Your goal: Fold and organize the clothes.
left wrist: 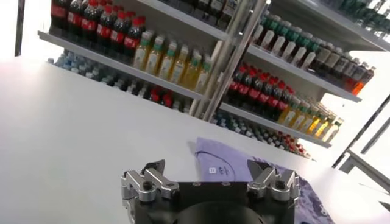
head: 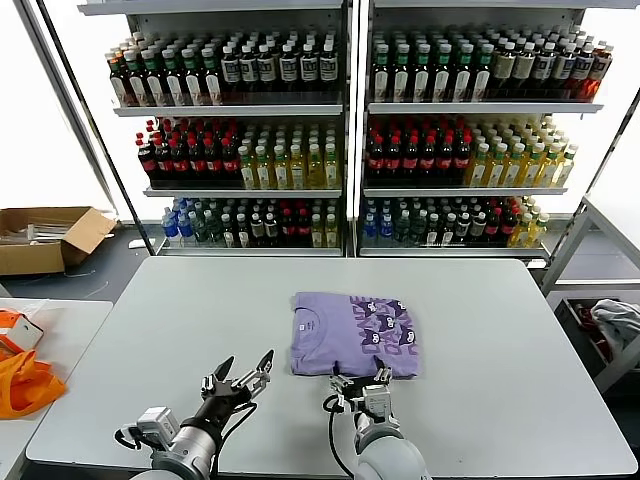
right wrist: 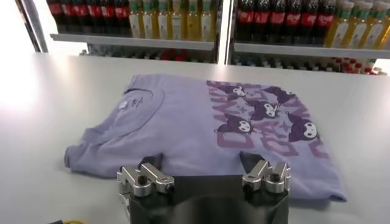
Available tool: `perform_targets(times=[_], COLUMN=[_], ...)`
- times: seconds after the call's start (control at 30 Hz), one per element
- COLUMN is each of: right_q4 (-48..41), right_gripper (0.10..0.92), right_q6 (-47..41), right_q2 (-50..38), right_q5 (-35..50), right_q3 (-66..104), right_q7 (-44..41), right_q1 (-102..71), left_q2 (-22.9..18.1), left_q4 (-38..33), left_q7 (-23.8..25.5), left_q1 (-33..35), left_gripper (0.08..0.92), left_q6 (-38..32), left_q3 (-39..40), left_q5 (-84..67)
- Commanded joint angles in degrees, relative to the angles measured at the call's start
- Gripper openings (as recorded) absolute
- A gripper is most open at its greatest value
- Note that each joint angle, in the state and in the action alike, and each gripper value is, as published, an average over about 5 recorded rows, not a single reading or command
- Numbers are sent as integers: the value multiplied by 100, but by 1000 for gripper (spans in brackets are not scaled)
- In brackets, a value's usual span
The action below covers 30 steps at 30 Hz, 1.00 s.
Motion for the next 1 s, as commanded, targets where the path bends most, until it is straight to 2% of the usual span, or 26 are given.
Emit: perform_targets(times=[0.03,0.2,0.37,0.63,1.0], right_q4=[-122,778,1301,1370,1458], right_gripper=[823,823,823,823,823], right_q6=[-15,-23,-11,368,508], right_q2=[19,-266,-653,-1073,-1018], right_q5=[22,116,69,98,276], right_q3=[9,447,1237,2639,3254], right_q7=[-35,-32,-303,-1205,-1350], right_q1=[179,228,-45,-682,-812], left_q2=[18,39,4,-63,-79], left_q4=[-14,-120,-156,-34,0], left_q7=[-9,25,72,105,118], left_q1=[14,102,143,3,-85], left_gripper=[822,823,822,823,823], left_q6=[9,-78,-294,-479,-529], left_q3=[-37,-157,-214,-169,-194], left_q5=[43,189,538,980,1191])
